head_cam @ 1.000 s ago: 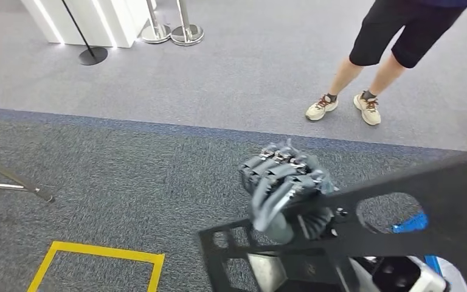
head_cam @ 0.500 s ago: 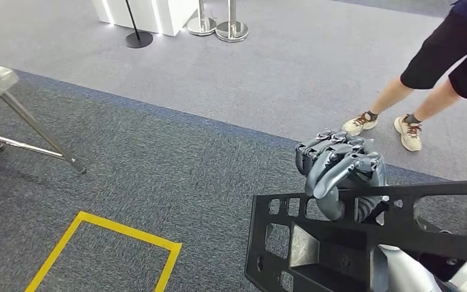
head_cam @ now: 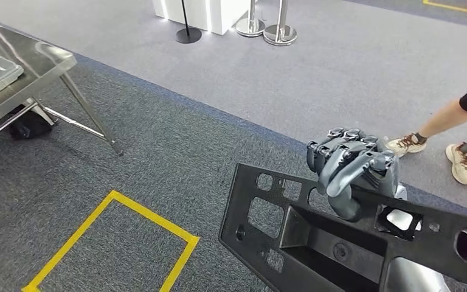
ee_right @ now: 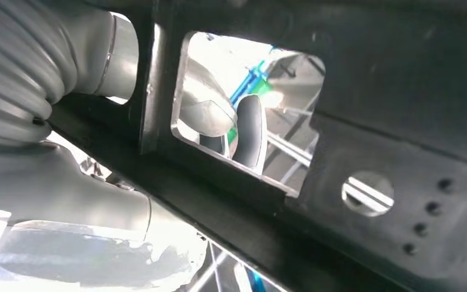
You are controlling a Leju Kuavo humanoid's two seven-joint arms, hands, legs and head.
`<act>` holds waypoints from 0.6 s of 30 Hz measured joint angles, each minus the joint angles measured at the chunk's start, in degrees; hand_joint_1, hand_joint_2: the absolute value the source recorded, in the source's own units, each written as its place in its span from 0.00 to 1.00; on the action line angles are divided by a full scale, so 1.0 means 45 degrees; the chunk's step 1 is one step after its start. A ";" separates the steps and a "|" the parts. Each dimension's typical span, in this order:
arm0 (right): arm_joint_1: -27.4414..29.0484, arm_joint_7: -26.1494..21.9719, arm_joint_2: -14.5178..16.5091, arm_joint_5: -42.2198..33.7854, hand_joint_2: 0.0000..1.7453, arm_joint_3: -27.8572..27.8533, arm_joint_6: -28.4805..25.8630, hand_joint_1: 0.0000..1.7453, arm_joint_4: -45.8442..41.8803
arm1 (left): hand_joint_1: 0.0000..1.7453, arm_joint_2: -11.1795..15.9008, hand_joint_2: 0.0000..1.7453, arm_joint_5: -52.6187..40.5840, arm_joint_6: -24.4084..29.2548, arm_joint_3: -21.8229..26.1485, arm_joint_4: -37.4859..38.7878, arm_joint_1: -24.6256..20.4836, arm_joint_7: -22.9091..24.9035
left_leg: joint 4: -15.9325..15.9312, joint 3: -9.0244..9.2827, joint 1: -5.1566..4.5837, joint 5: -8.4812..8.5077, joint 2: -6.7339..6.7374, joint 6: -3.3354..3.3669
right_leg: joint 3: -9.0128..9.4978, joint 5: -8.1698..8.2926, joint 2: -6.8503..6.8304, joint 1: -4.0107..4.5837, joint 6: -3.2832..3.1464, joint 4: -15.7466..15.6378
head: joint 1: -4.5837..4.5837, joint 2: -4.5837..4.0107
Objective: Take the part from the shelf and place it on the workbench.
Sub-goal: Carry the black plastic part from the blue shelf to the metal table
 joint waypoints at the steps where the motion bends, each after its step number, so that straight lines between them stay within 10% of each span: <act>1: -0.0068 0.0124 0.0032 -0.0046 1.00 0.0006 -0.0006 1.00 0.0037 | 0.00 -0.0017 1.00 -0.0004 -0.0004 0.0000 0.0000 -0.0018 0.0005 | 0.0566 -0.0282 0.0041 -0.0158 0.0080 -0.0039 | 0.0002 -0.0014 -0.0185 0.0018 -0.0004 0.0002 | 0.0000 0.0000; 3: -0.0128 0.0251 0.0131 -0.0065 1.00 0.0019 -0.0043 1.00 0.0185 | 0.00 -0.0050 1.00 -0.0030 -0.0041 0.0000 0.0000 -0.0009 -0.0001 | 0.0284 -0.0124 0.0113 0.0214 0.0199 -0.0098 | 0.0025 -0.0055 -0.0535 0.0033 0.0026 0.0009 | -0.0001 0.0001; 7: 0.0189 -0.0201 0.0375 0.0615 1.00 0.0064 -0.0316 1.00 0.0702 | 0.00 -0.0100 1.00 -0.0209 -0.0278 -0.0002 0.0000 -0.0027 -0.0173 | -0.2663 0.1429 0.0005 0.1275 0.1065 0.0047 | 0.0154 -0.0205 -0.1153 0.0116 0.0234 0.0038 | 0.0001 0.0001; 10: 0.0252 -0.0195 0.0745 0.1098 1.00 0.0219 -0.0541 1.00 0.1276 | 0.00 -0.0115 1.00 -0.0349 -0.0434 -0.0010 0.0000 0.0016 -0.0290 | -0.2861 0.1458 -0.0060 0.1271 0.0778 0.0304 | 0.0211 -0.0291 -0.1471 0.0139 0.0429 0.0060 | 0.0001 0.0001; 13: -0.0098 0.0231 0.1216 0.1270 1.00 0.0397 -0.0766 1.00 0.1907 | 0.00 -0.0110 1.00 -0.0494 -0.0583 -0.0028 0.0000 -0.0026 -0.0396 | -0.3009 0.1553 -0.0006 0.1367 0.0371 0.0508 | -0.0179 -0.0960 -0.0625 0.0014 0.0575 0.1085 | 0.0001 0.0000; 16: -0.0511 0.0621 0.1573 0.1273 1.00 0.0521 -0.0961 1.00 0.2675 | 0.00 -0.0109 1.00 -0.0641 -0.0731 -0.0055 0.0000 -0.0183 -0.0463 | -0.3005 0.1520 -0.0030 0.1410 -0.0147 0.0586 | -0.1471 -0.1972 0.0187 -0.0020 0.0578 0.3645 | 0.0001 0.0001; 18: -0.0732 0.0715 0.1784 0.1281 1.00 0.0652 -0.1045 1.00 0.3197 | 0.00 -0.0108 1.00 -0.0726 -0.0777 -0.0096 0.0000 -0.0198 -0.0469 | -0.2961 0.1520 -0.0040 0.1413 -0.0572 0.0578 | -0.1658 -0.1624 0.0283 -0.0022 0.0527 0.3775 | 0.0001 0.0000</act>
